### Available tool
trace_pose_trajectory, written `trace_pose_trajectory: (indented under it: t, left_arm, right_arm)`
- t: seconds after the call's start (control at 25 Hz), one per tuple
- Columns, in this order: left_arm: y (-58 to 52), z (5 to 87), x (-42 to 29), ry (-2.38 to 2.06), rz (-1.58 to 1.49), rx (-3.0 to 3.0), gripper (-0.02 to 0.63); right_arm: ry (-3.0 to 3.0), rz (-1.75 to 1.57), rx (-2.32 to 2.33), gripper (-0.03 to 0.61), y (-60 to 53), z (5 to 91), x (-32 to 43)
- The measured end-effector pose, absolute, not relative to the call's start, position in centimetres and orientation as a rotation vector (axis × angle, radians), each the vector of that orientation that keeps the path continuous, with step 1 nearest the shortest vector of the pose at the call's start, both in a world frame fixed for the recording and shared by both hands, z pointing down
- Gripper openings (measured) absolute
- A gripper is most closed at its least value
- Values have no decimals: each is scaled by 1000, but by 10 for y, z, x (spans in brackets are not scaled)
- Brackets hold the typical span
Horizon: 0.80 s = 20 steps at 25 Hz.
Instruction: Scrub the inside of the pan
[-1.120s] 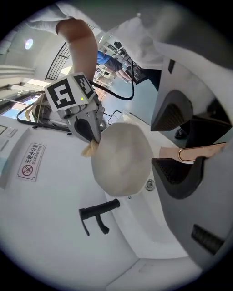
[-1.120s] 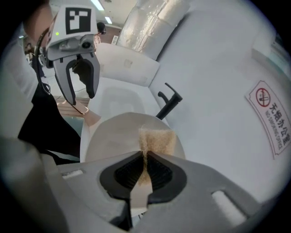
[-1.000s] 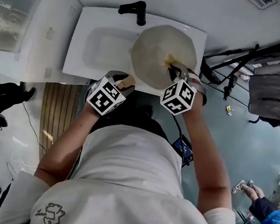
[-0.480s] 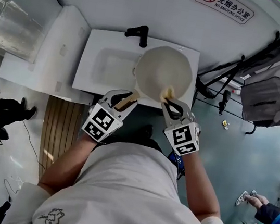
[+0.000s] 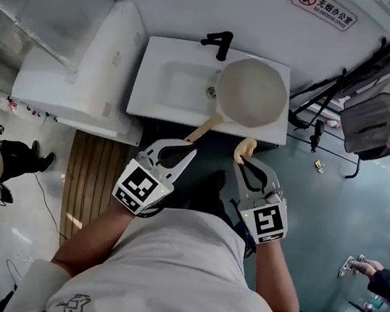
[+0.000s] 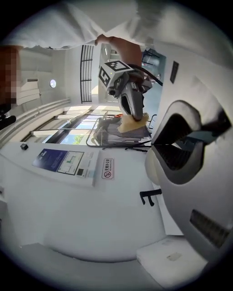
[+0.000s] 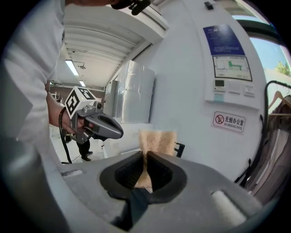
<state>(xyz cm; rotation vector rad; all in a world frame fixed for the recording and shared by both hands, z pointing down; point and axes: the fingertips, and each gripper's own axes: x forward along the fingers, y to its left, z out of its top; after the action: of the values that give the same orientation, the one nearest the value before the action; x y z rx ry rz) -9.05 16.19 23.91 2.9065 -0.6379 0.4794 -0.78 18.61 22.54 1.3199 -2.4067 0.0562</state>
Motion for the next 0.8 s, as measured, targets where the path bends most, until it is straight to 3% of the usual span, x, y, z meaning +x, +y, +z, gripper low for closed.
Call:
trace_pose_trajectory:
  t: [0.36, 0.8]
  left_arm:
    - [232, 219, -148, -575, 336, 2849, -2]
    - [306, 180, -133, -607, 233, 2841, -2]
  right_arm:
    - [-2437, 120, 1407, 25, 267, 195, -48]
    - [-2496, 106, 1383, 25, 349, 167, -18]
